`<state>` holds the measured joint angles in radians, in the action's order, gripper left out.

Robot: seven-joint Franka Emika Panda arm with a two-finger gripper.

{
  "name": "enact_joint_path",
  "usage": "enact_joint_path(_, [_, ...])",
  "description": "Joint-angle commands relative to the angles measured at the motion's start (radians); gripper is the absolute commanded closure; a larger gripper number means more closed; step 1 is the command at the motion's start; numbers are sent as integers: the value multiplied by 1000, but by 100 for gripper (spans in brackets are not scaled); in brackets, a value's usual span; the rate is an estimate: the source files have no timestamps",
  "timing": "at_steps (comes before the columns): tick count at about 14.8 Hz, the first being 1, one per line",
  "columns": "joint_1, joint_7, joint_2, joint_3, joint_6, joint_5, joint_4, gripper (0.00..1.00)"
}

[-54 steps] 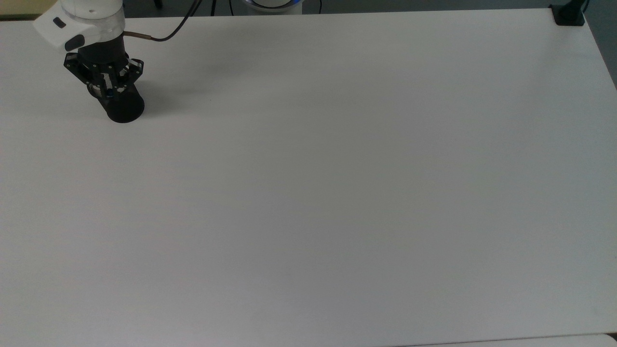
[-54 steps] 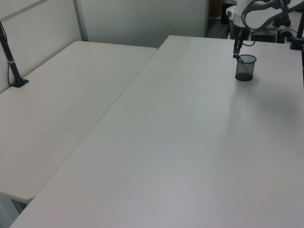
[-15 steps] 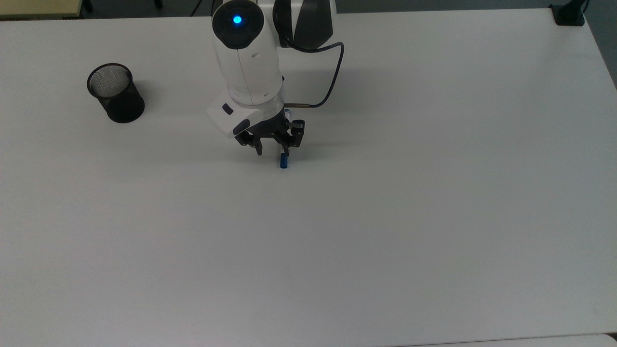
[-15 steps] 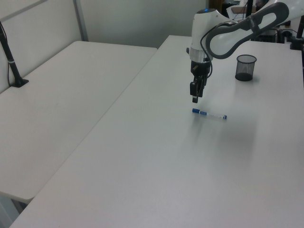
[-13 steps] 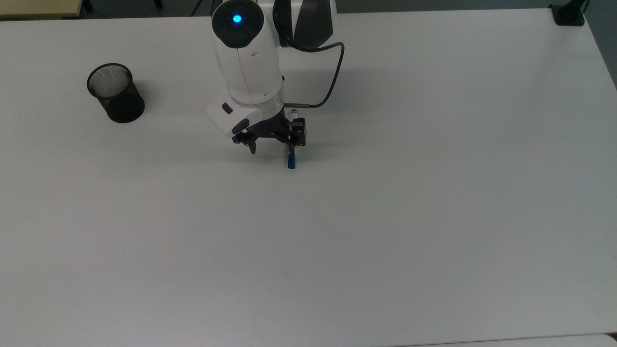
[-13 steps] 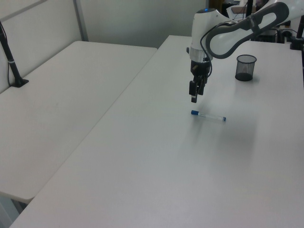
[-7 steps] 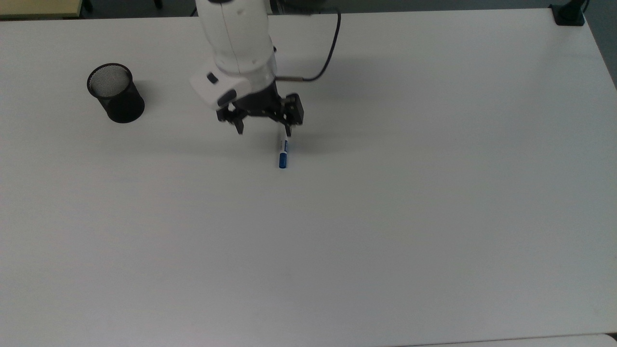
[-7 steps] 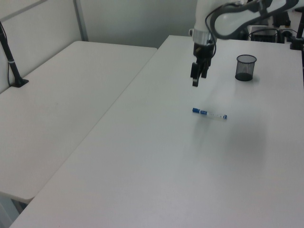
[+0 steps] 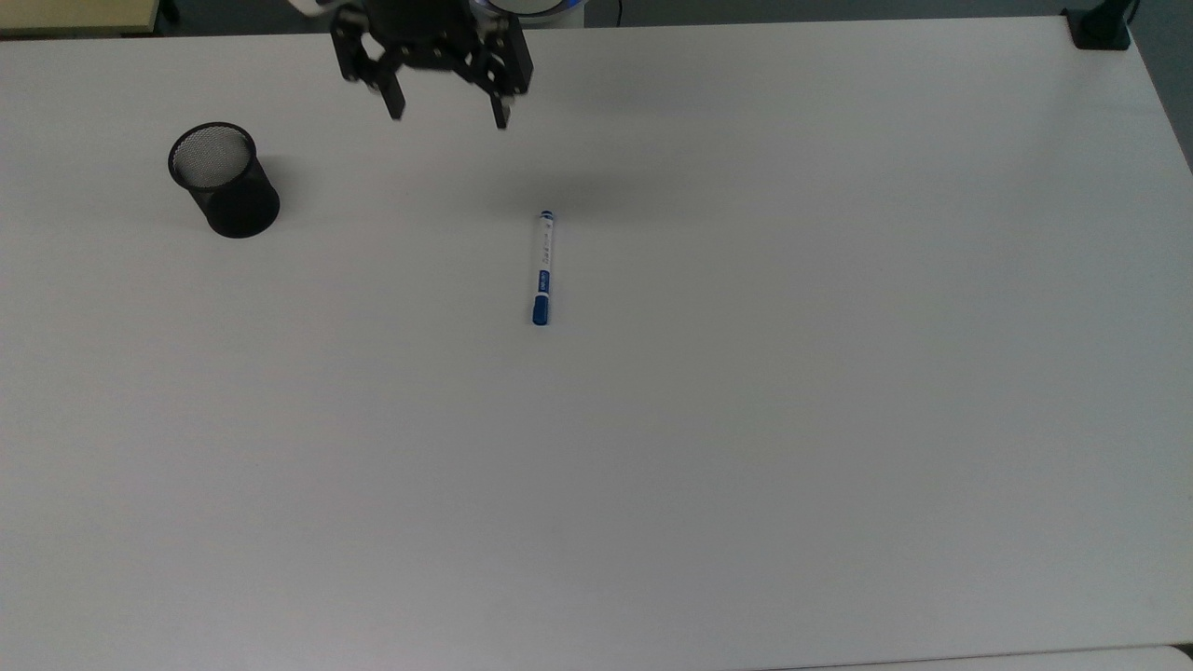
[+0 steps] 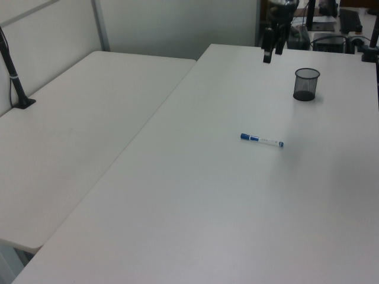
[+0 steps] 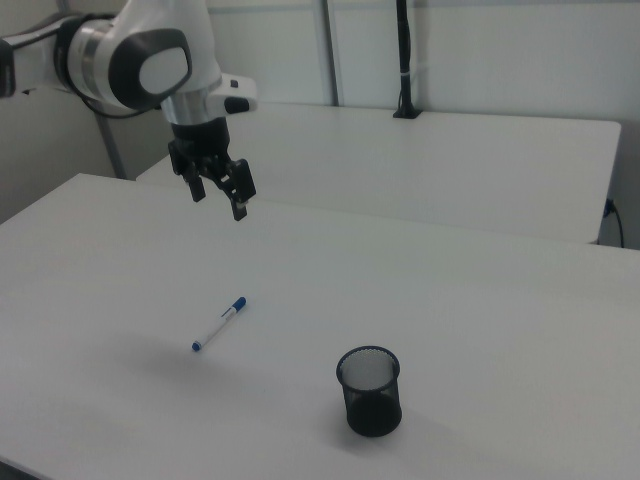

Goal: Remove the marker

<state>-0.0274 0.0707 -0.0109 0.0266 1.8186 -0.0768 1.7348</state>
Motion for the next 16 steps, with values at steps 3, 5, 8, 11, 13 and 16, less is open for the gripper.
enact_joint_path(3, [14, 6, 63, 93, -195, 17, -106, 0])
enact_joint_path(5, [18, 8, 75, 108, -197, 17, -106, 0])
enact_joint_path(8, [24, 4, 65, 95, -150, 101, -100, 0])
enact_joint_path(11, [26, 4, 58, 87, -140, 103, -97, 0])
enact_joint_path(13, [24, 6, 48, 81, -133, 106, -100, 0])
enact_joint_path(16, [9, 3, 42, 64, -131, 109, -103, 0])
